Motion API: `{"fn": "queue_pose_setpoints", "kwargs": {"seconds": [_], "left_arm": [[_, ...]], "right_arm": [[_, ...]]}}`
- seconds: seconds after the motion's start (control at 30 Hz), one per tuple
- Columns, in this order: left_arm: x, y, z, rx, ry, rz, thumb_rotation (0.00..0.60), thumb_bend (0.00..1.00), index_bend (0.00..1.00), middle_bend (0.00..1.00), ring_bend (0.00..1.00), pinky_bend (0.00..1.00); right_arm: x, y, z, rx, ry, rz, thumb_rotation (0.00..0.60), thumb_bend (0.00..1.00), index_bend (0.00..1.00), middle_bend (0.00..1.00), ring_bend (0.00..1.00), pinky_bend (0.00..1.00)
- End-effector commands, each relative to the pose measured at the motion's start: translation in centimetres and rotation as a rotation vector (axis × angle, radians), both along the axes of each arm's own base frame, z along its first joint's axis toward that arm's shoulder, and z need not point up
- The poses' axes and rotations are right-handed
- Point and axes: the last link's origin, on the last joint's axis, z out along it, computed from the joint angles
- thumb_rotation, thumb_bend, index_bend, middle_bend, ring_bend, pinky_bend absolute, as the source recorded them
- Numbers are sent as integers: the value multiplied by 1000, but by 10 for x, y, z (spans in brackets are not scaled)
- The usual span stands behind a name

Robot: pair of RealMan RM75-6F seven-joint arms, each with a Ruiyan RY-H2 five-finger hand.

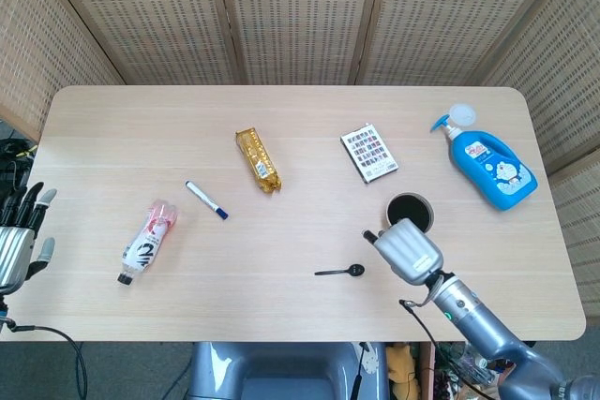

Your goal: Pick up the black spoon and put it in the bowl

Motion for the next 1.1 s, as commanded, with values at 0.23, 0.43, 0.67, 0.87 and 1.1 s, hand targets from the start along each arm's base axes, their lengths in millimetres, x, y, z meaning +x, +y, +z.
{"fn": "queue_pose_setpoints", "kwargs": {"seconds": [0.23, 0.43, 0.67, 0.87, 1.1], "left_arm": [[0, 6, -3, -17, 5, -5, 600, 476, 20, 37, 0, 0], [-1, 9, -5, -24, -1, -9, 600, 476, 21, 37, 0, 0], [2, 18, -1, -18, 6, -39, 600, 476, 21, 36, 0, 0], [6, 23, -1, -31, 10, -50, 600, 476, 20, 36, 0, 0], [3, 24, -3, -34, 4, -43, 600, 476, 20, 36, 0, 0]], "right_arm": [[10, 0, -26, 63, 41, -16, 600, 223, 444, 894, 925, 907], [14, -1, -43, 83, 60, -39, 600, 307, 502, 914, 941, 926], [19, -4, -63, 99, 27, -74, 600, 392, 512, 919, 945, 934], [19, -9, -76, 86, 13, -95, 600, 444, 514, 920, 945, 935], [22, -9, -86, 98, 19, -108, 600, 449, 514, 920, 946, 935]]}}
